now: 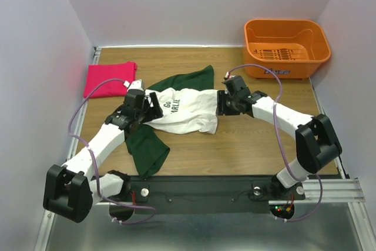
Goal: Fold and stack the t-shirts
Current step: Flatten the tshirt out
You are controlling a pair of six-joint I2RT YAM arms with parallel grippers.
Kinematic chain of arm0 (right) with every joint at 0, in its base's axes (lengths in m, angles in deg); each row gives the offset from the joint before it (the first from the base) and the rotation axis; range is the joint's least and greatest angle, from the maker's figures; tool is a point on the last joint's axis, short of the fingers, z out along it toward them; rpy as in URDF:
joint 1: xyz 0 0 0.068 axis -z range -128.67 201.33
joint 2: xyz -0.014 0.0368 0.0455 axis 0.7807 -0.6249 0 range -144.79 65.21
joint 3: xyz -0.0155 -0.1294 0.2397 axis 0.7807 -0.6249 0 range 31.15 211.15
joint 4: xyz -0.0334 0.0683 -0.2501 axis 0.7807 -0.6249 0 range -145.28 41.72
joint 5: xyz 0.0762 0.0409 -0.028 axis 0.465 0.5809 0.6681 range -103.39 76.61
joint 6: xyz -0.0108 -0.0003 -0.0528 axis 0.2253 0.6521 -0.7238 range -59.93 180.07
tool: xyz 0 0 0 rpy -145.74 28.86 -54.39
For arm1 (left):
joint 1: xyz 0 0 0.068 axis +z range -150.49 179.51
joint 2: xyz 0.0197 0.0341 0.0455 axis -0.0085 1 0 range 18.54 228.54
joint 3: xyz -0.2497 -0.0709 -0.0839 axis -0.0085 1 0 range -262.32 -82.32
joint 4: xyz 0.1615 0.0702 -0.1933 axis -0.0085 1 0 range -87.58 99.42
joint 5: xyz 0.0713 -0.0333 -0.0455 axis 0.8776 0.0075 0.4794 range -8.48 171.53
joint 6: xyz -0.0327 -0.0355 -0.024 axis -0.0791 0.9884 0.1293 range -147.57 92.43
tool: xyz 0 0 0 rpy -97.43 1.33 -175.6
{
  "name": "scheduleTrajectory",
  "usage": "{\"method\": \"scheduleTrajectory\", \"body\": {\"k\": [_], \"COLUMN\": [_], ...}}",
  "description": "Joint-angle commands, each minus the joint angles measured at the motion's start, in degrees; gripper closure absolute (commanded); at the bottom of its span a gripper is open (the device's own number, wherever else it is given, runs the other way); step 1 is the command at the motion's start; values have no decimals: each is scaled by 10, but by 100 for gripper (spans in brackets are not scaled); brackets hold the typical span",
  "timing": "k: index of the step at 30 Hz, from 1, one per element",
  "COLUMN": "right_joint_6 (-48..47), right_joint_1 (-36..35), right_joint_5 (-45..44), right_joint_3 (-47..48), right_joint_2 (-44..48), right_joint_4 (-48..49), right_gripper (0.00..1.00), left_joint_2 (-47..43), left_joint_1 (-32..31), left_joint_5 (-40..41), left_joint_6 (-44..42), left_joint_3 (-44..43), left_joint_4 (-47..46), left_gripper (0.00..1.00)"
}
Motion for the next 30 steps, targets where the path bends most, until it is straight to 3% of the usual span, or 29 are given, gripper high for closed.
{"method": "scheduleTrajectory", "body": {"k": [1,9,14,18,21,22,30], "right_joint_6": [48,107,118,115,102,100,50], "right_joint_1": [13,24,24,26,35,40,160], "right_joint_5": [91,143,164,172,173,172,192], "right_joint_3": [-15,-71,-85,-90,-89,-89,-79], "right_joint_2": [-11,-49,-70,-78,-80,-77,-38], "right_joint_4": [94,179,213,227,228,228,218], "right_gripper": [46,46,46,64,95,99,99], "left_joint_2": [-3,-33,-2,61,97,105,209], "left_joint_1": [4,67,91,93,93,93,81], "left_joint_5": [27,46,37,14,1,-5,-74], "left_joint_6": [42,55,50,49,50,49,38], "left_joint_3": [11,53,68,62,55,52,-33], "left_joint_4": [7,16,-10,-32,-52,-60,-76], "left_gripper": [9,10,14,16,18,20,29]}}
